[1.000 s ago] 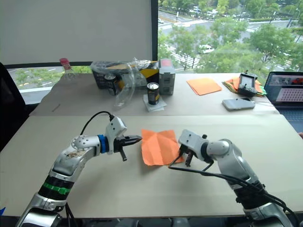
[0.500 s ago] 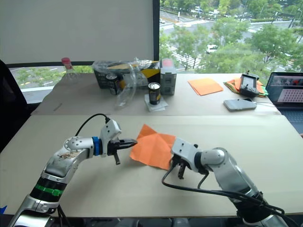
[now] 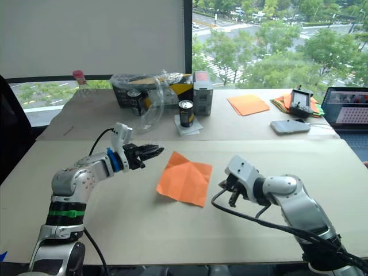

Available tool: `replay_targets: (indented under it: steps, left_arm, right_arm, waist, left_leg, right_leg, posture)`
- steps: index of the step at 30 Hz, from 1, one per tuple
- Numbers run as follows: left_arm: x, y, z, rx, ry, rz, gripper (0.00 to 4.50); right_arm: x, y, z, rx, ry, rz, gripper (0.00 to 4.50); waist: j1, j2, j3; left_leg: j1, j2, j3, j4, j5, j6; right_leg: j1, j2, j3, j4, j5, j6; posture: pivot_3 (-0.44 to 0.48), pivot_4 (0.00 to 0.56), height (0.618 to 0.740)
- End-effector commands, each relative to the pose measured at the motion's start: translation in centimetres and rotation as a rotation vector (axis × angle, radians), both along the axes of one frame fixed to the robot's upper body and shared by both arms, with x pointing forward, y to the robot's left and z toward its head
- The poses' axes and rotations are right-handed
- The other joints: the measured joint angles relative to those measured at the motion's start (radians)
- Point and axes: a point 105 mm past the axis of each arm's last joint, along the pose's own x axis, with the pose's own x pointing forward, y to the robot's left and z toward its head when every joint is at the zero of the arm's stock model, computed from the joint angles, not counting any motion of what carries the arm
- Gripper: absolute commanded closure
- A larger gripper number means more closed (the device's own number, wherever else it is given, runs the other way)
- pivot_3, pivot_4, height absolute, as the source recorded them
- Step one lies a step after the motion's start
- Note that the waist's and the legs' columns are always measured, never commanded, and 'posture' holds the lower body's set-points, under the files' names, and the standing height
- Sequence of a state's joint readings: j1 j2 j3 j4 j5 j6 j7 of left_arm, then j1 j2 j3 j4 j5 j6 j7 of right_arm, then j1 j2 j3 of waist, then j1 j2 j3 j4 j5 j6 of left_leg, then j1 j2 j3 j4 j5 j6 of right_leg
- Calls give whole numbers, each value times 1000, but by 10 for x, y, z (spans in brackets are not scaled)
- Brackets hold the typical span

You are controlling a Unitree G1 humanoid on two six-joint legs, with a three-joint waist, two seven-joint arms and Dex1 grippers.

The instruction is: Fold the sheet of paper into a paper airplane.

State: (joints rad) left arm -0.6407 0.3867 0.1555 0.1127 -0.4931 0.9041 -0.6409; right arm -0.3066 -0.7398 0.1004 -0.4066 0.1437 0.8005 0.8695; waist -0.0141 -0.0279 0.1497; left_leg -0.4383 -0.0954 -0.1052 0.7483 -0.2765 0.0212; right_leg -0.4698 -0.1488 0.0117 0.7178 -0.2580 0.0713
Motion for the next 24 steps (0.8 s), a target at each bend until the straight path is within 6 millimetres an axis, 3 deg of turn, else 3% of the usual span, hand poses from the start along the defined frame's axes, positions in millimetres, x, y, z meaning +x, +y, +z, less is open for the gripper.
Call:
replay_targets:
  steps: [1, 3, 6, 10, 17, 20, 24]
  left_arm:
    - [-5, -8, -20, -42, 275, -30, 1733]
    - [-20, -19, -20, -145, 417, -153, 1733]
    - [-17, -14, -26, -156, 550, -127, 1733]
    - [-13, -19, -16, -231, 591, -157, 1733]
    - [-28, -43, -32, -107, 614, -276, 1733]
    - [-26, -43, -39, -105, 649, -252, 2521]
    - [-31, -38, -42, -63, 607, -266, 3932]
  right_arm:
    - [1, 6, 17, 25, -74, 7, 4500]
    - [1, 7, 17, 29, -80, 2, 4500]
    - [2, 2, 19, 22, -92, -16, 4500]
    - [1, -2, 18, 14, -95, -36, 4500]
    - [2, -2, 18, 15, -100, -57, 4500]
    - [5, -1, 22, 19, -111, -59, 4500]
    - [11, -3, 28, 15, -132, -68, 4500]
  waist:
    - [2, 0, 0]
    - [3, 0, 0]
    - [3, 0, 0]
    - [2, 0, 0]
    - [2, 0, 0]
    - [3, 0, 0]
    - [-2, 0, 0]
  left_leg:
    - [0, 0, 0, 0, 0, 0]
    - [0, -1, 0, 0, 0, 0]
    - [0, -1, -1, 1, 0, 0]
    - [0, -1, -1, 0, 0, -1]
    - [-1, -1, 0, 0, 3, -5]
    - [-1, -1, 0, 0, 3, -5]
    - [-1, 0, 0, 0, 3, -5]
  right_leg:
    - [0, 0, 0, 0, 0, 0]
    - [0, 0, 0, 0, 0, 0]
    - [0, 0, -1, 0, 0, 0]
    - [0, 0, -1, 1, 0, 0]
    - [0, 0, 1, 0, 0, 0]
    - [0, 0, 1, 0, 0, 0]
    - [-1, 0, 1, 1, 0, 0]
  posture:
    - [0, 150, 670]
    - [0, 150, 670]
    - [0, 150, 670]
    - [0, 150, 670]
    - [0, 150, 670]
    - [0, 150, 670]
    - [0, 150, 670]
